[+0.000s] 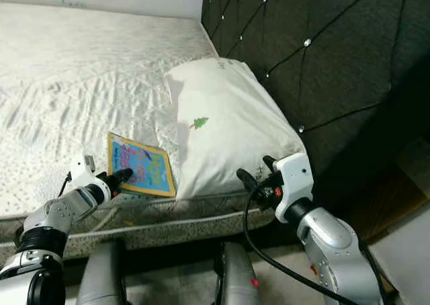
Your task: Clean up the room
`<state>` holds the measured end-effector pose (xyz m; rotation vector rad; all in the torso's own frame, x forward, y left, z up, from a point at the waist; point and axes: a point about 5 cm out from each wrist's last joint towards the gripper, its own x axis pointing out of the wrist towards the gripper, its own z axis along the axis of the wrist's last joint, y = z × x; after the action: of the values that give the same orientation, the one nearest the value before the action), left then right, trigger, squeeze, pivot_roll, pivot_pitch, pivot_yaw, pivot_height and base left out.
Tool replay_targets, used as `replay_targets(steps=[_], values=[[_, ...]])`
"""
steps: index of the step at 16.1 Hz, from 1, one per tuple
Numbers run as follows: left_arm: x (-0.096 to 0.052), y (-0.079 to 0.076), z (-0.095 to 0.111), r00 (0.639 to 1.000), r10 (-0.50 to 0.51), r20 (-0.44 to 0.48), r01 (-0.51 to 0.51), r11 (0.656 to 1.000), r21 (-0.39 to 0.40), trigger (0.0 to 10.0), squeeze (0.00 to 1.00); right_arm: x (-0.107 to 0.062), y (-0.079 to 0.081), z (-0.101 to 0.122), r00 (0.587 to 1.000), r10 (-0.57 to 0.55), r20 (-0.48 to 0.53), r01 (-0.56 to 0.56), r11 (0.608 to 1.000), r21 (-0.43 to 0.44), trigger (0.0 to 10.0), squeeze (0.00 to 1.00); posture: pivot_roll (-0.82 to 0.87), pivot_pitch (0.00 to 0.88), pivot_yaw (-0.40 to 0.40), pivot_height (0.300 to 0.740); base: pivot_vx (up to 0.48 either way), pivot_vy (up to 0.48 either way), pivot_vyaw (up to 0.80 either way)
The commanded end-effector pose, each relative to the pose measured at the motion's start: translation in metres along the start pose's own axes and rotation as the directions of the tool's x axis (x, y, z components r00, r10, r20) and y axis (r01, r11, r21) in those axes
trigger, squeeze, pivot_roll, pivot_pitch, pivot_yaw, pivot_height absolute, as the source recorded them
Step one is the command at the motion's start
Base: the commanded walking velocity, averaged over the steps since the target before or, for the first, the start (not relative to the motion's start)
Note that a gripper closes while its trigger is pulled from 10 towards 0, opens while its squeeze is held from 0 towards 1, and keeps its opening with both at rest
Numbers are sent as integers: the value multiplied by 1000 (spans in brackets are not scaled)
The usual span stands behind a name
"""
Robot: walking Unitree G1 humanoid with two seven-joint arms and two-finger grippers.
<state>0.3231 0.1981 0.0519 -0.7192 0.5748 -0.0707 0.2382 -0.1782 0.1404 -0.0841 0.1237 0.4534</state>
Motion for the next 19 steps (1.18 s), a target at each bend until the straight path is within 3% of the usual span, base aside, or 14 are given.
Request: replay_targets(steps=[1, 3, 6, 8, 13, 14, 15, 19], values=[[5, 1, -14, 997, 37, -70, -35, 999, 26, 10000, 0, -5, -4, 1, 999, -45, -10, 44, 999, -16, 10000, 0, -280, 61, -178, 521, 0, 0, 0], [6, 2, -13, 996, 30, -78, -28, 999, 20, 10000, 0, -9, 0, 0, 999, -39, -21, 38, 999, -15, 10000, 0, -288, 64, -178, 521, 0, 0, 0], [14, -19, -16, 990, -80, -114, 84, 996, 30, 10000, 0, -9, -1, 0, 999, -44, -29, 43, 999, -17, 10000, 0, -289, 64, -180, 521, 0, 0, 0], [18, -24, -17, 989, -86, -116, 91, 995, 40, 10000, 0, -8, -1, 0, 998, -47, -29, 47, 999, -18, 10000, 0, -293, 62, -180, 521, 0, 0, 0], [17, -18, -8, 993, -74, -91, 78, 996, 37, 10000, 0, -6, 0, 1, 998, -56, -23, 56, 998, -15, 10000, 0, -297, 60, -174, 521, 0, 0, 0], [15, -13, -3, 995, -56, -84, 61, 997, 51, 10000, 545, -5, 0, 0, 998, -59, -21, 58, 998, -14, 10000, 0, -298, 58, -173, 521, 0, 0, 0], [14, -9, 0, 996, -34, -77, 39, 997, 60, 10000, 1000, -4, 0, 1, 998, -58, -18, 58, 998, -14, 10000, 0, -296, 57, -173, 521, 0, 0, 0], [9, 2, 13, 999, 33, -42, -28, 994, 106, 10000, 1000, -2, 0, 2, 998, -60, -11, 60, 998, -14, 10000, 0, -290, 54, -173, 521, 0, 0, 0]])
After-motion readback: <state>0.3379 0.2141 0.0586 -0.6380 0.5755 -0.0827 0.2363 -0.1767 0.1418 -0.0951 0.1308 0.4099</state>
